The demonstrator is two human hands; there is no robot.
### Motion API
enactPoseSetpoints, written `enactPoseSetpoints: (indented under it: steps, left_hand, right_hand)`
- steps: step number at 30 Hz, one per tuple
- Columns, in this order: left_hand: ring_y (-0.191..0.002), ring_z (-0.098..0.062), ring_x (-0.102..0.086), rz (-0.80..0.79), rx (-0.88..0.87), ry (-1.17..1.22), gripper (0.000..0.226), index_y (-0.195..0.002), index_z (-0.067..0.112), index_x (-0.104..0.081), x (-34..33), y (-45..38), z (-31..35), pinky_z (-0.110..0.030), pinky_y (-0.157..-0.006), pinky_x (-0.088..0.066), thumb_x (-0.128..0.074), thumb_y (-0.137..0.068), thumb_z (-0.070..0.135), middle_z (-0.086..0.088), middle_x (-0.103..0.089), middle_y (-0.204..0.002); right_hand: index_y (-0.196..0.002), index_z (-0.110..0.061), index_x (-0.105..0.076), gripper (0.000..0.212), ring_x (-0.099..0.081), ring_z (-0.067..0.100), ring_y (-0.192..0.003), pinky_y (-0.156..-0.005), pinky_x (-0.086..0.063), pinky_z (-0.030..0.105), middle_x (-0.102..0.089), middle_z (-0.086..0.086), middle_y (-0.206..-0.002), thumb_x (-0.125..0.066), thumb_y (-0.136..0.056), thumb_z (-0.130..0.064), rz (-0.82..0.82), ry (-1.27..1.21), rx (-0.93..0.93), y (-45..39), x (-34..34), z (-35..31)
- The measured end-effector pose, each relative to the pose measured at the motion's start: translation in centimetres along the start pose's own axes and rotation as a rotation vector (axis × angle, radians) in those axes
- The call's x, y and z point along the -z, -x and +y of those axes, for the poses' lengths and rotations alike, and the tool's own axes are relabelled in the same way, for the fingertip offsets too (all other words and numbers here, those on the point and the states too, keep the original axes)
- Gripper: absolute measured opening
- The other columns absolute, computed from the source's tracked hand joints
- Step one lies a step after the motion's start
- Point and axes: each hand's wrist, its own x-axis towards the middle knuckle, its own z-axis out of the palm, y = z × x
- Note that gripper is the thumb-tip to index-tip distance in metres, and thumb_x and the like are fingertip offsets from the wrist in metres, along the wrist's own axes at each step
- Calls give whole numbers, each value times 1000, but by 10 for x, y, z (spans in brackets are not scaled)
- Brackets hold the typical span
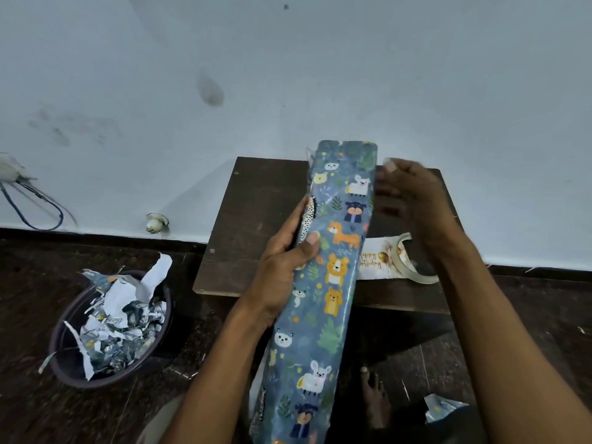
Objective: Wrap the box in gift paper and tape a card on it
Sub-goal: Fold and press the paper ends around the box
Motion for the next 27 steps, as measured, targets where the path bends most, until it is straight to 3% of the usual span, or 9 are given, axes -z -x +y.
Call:
enactPoseSetpoints:
  steps: [2,4,7,11,15,17,20,23,27]
  left_hand:
    - [-123,-21,-64,22,-1,19,64,-154,23,-39,-2,0,-1,-32,-92,-58,-55,-93,15,1,-64,-139]
    - [-124,-23,-63,40,6,10,65,-154,25,-39,-4,1,-2,-36,-97,-57,-55,-92,19,1,-63,-141]
    - [-126,-22,-62,51,14,-12,61,-153,26,-40,-3,1,-3,-37,-100,-55,-53,-94,17,2,-61,-142]
    - [-131,-21,-58,24,36,-64,55,-153,25,-41,-3,1,-2,-41,-107,-50,-49,-101,11,3,-58,-146]
    - [-132,-24,-57,43,52,-29,57,-153,23,-42,0,1,0,-48,-112,-44,-52,-98,15,0,-59,-145]
    - [-128,-22,-61,20,75,7,56,-150,22,-45,2,2,2,-42,-106,-50,-53,-95,16,0,-63,-140]
    - [-117,-15,-67,-50,111,37,49,-137,24,-56,5,4,6,-28,-92,-57,-54,-90,16,4,-71,-127]
    - [-121,-18,-65,-98,142,54,47,-136,24,-56,8,5,7,-29,-96,-56,-52,-91,14,1,-69,-131]
    - [-117,-17,-67,-122,165,73,46,-135,23,-57,7,5,7,-28,-92,-56,-51,-91,12,1,-69,-130]
  right_hand:
    - [-110,-10,-69,40,-68,27,-88,-75,-56,41,-74,12,-103,-67,-86,-41,-164,34,-78,9,-9,5]
    - [-109,-6,-70,34,-65,30,-86,-76,-54,41,-75,15,-101,-70,-92,-36,-208,54,-104,15,-20,9]
    - [-110,-3,-70,27,-73,20,-77,-68,-59,34,-78,7,-94,-70,-95,-26,-111,55,-64,19,-30,12]
    - [-117,2,-65,31,-76,14,-77,-58,-57,24,-77,9,-101,-70,-95,-20,12,11,29,23,-36,11]
    - [-125,-16,-59,31,-73,17,-86,-66,-58,36,-72,8,-111,-65,-99,-31,-4,-50,40,20,-34,6]
    - [-131,-21,-59,39,-68,26,-90,-72,-53,43,-68,15,-120,-57,-97,-40,-62,-48,45,17,-29,5]
    - [-135,-15,-59,36,-60,28,-95,-80,-44,43,-66,13,-115,-48,-105,-33,-58,-47,102,13,-21,5]
    - [-117,-1,-62,34,-56,27,-93,-83,-42,42,-64,13,-103,-46,-107,-30,-41,-56,106,8,-10,2]
    - [-86,-8,-59,24,-57,8,-69,-76,-47,23,-65,-6,-75,-50,-104,-20,-67,-57,103,1,5,0]
